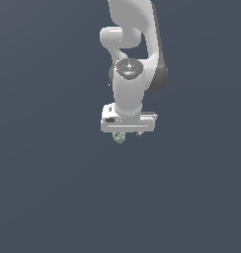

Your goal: Pick up the object and move it to a goal position.

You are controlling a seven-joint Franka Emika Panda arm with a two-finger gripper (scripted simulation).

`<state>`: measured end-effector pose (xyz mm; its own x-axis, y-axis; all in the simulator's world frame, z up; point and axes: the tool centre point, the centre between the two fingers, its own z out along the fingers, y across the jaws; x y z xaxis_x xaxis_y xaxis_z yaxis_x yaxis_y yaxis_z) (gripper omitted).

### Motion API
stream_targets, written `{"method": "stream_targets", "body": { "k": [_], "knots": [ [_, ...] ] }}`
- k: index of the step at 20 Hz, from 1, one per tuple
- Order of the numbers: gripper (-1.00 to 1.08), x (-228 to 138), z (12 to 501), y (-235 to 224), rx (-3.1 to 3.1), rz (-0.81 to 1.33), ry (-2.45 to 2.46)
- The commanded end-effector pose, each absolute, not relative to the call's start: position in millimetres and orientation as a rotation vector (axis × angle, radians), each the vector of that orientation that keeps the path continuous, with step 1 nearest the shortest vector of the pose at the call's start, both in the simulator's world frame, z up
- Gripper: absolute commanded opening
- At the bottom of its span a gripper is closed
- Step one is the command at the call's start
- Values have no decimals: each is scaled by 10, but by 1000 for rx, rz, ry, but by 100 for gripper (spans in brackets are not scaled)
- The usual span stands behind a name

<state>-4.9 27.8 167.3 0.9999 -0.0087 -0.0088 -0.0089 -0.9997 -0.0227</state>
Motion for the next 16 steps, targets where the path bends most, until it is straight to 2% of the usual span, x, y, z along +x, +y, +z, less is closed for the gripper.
{"method": "stream_targets", "body": {
  "k": [1, 9, 16],
  "knots": [
    [100, -49, 1673, 278, -3119, 14, 14],
    [100, 14, 1779, -32, -3136, -2, 97],
    [100, 9, 1772, -33, -3137, -2, 86]
  ]
}}
